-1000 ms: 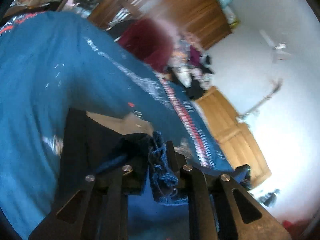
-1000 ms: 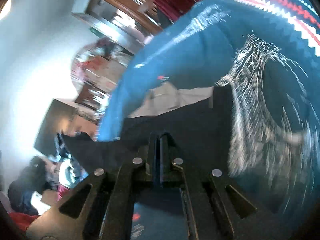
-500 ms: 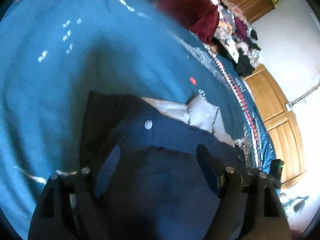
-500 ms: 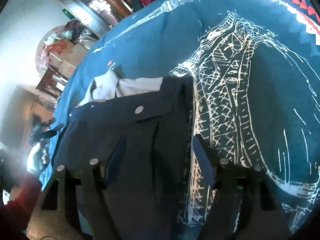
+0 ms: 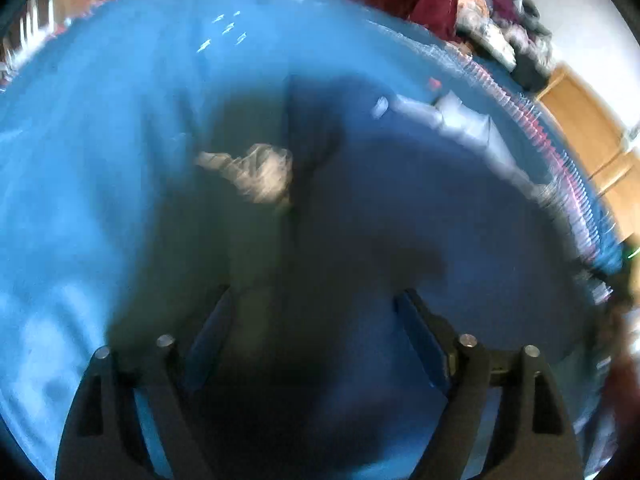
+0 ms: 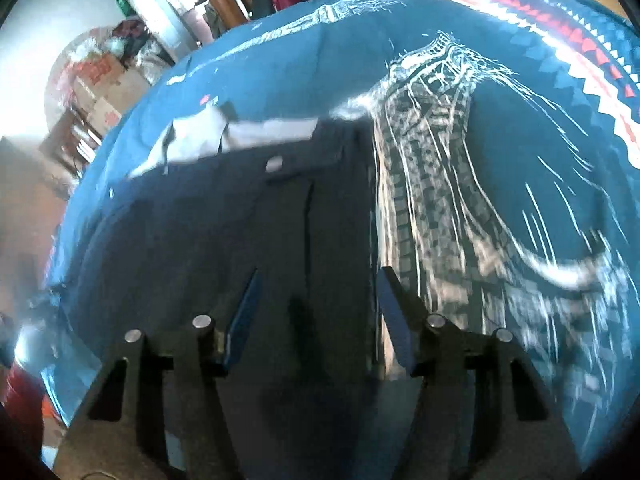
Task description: Fold large clothes
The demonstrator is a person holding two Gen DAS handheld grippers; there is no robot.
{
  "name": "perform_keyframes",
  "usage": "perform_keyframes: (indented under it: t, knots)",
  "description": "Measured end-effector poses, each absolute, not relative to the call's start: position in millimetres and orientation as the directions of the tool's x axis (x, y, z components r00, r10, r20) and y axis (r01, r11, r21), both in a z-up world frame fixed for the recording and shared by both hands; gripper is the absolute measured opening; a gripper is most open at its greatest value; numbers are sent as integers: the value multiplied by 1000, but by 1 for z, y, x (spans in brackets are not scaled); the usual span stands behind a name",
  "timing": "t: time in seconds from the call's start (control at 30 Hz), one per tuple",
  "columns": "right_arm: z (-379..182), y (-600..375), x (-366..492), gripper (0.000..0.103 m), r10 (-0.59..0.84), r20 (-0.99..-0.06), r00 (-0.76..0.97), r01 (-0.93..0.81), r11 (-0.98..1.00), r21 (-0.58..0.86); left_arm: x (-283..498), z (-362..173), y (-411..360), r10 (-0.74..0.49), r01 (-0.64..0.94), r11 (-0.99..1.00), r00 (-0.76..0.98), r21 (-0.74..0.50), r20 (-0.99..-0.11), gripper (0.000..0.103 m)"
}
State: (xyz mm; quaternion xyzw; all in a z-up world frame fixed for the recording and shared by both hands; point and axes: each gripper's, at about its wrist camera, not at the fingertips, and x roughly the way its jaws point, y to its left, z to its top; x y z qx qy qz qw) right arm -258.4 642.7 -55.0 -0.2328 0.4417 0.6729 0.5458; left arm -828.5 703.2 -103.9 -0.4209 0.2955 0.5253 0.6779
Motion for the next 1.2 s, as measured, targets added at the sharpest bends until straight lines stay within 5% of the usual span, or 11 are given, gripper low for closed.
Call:
perform_keyframes:
  t: [0.4,0.67,0.87,1.2]
  knots:
    - [-45,514,-281,61,567,-805,-175,-971,35,236,-889,-69,600,547,-968,-102,137,-228,-826,86]
    - [-90,477,-341,80,586,-810,11,-997,64,33,-828,-98,555,560,-995,-100,-44,-15,-828,103]
    - [-103,475,-337,103,596,-800,69,-990,138,17,-815,-105,561,542,-990,-130,-112,49,-833,103]
    - [-109,474,-337,103,608,-793,42,-991,126,44,-821,-111,568,563,-987,-163,-89,-5,-821,103]
